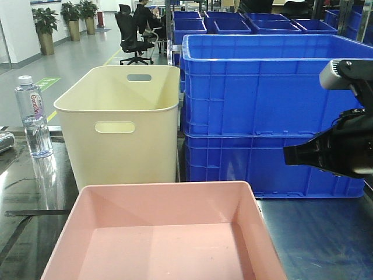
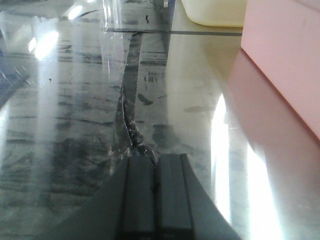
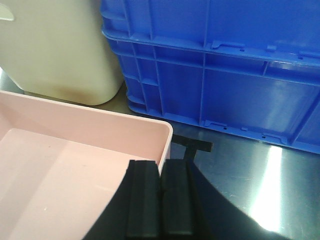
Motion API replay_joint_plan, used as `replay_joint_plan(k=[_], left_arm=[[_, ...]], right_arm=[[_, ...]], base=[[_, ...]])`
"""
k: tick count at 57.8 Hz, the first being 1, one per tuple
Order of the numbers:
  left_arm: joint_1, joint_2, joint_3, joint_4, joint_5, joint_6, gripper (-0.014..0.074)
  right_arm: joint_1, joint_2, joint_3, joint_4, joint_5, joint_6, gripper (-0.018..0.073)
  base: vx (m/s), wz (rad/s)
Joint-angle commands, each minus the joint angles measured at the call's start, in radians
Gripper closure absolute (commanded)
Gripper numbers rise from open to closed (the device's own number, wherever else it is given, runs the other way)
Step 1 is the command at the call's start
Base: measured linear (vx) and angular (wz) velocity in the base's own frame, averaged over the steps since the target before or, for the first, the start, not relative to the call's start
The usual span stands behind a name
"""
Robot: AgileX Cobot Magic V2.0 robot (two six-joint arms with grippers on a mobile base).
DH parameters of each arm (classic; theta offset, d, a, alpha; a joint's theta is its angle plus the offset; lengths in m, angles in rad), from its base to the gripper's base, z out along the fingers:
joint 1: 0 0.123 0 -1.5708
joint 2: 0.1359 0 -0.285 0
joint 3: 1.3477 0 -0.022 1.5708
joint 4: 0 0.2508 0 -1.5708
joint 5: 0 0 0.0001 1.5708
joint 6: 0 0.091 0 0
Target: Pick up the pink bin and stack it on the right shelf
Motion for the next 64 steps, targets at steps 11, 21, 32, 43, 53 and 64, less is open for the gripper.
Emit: replay_joint_plan(k=[11, 21, 32, 43, 53, 64], left_arm=[[0.001, -0.007, 0.009, -0.001, -0.071, -0.008, 0.0604], [0.001, -0.007, 0.009, -0.001, -0.071, -0.008, 0.0604], [0.001, -0.007, 0.009, -0.001, -0.071, -0.008, 0.0604], [0.001, -0.007, 0.009, -0.001, -0.071, -0.008, 0.0604], [0.001, -0.007, 0.009, -0.001, -0.071, -0.008, 0.0604], [0.001, -0.007, 0.009, -0.001, -0.071, -0.008, 0.0604]], right_arm=[[-0.007, -0.025, -0.022, 0.002, -0.066, -0.008, 0.0572], [-0.018, -0.166, 0.110, -0.119, -0.179, -0.017, 0.0571], [-0.132, -0.541, 0.498, -0.141, -0.402, -0.005, 0.0571], [-0.240, -0.975, 0.907, -0.201, -0.452, 0.017, 0.0571], [-0.243, -1.247, 1.186, -0.206, -0.451, 0.047, 0.0571], [-0.242, -1.266, 1.361, -0.230, -0.479, 0.048, 0.0571]], base=[[0.00, 0.00], [0.00, 0.00], [0.00, 0.00], [0.00, 0.00], [0.00, 0.00], [0.00, 0.00]])
